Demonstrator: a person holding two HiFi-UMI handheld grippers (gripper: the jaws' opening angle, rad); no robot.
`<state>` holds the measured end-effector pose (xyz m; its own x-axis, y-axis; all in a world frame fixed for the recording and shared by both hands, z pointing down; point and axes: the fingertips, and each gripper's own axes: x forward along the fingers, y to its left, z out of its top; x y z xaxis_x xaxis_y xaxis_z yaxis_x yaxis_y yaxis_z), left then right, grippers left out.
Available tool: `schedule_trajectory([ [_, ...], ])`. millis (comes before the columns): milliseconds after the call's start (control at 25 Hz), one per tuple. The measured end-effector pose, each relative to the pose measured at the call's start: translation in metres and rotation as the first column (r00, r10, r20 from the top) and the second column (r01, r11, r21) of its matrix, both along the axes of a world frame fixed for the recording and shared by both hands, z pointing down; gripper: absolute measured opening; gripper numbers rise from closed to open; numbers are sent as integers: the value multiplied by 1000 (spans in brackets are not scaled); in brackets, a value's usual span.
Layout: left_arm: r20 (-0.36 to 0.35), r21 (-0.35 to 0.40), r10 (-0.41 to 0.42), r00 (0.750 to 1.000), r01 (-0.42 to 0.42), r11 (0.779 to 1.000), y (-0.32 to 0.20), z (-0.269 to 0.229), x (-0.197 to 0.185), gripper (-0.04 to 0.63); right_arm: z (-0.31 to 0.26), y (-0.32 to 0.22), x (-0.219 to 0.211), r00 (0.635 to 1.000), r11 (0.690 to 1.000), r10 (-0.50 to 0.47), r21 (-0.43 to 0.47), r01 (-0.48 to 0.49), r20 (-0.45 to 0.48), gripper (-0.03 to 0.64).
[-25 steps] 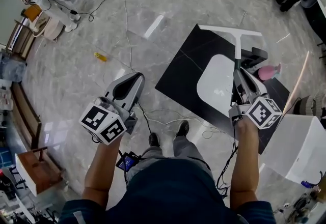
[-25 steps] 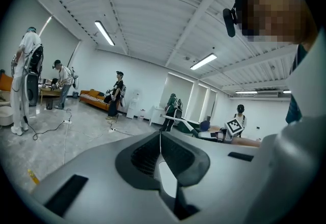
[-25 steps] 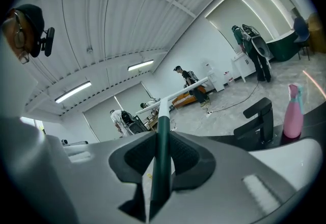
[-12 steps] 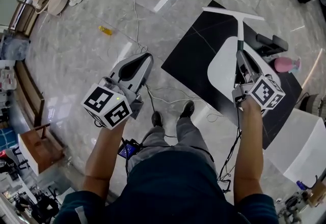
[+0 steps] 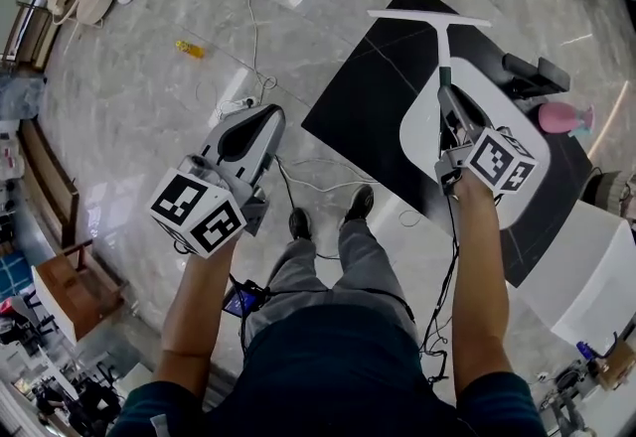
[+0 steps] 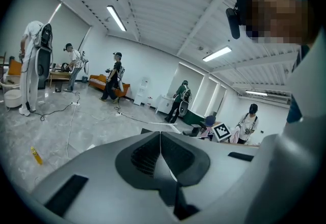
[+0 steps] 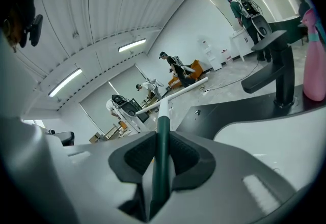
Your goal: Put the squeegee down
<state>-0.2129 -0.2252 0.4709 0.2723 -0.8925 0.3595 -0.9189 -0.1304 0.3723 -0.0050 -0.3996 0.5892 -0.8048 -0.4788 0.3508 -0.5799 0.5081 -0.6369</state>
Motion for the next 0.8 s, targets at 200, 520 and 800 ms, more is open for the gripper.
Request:
schedule_trajectory([
  [200,-14,-19,-9,1000,9,1000,2,20,-4,11,29,-3,-11,1000,1000,-7,-20,6,-21,92],
  [520,-26,-53,-27,999,26,998,8,43,-5,11,72,-15,-19,999,999,-1,-46,-2,-52,92],
  [800,-35,-82,-42,998,39,996,16,62,-6,11,100,-18,-26,997,999,-4,-54,0,-80,92],
])
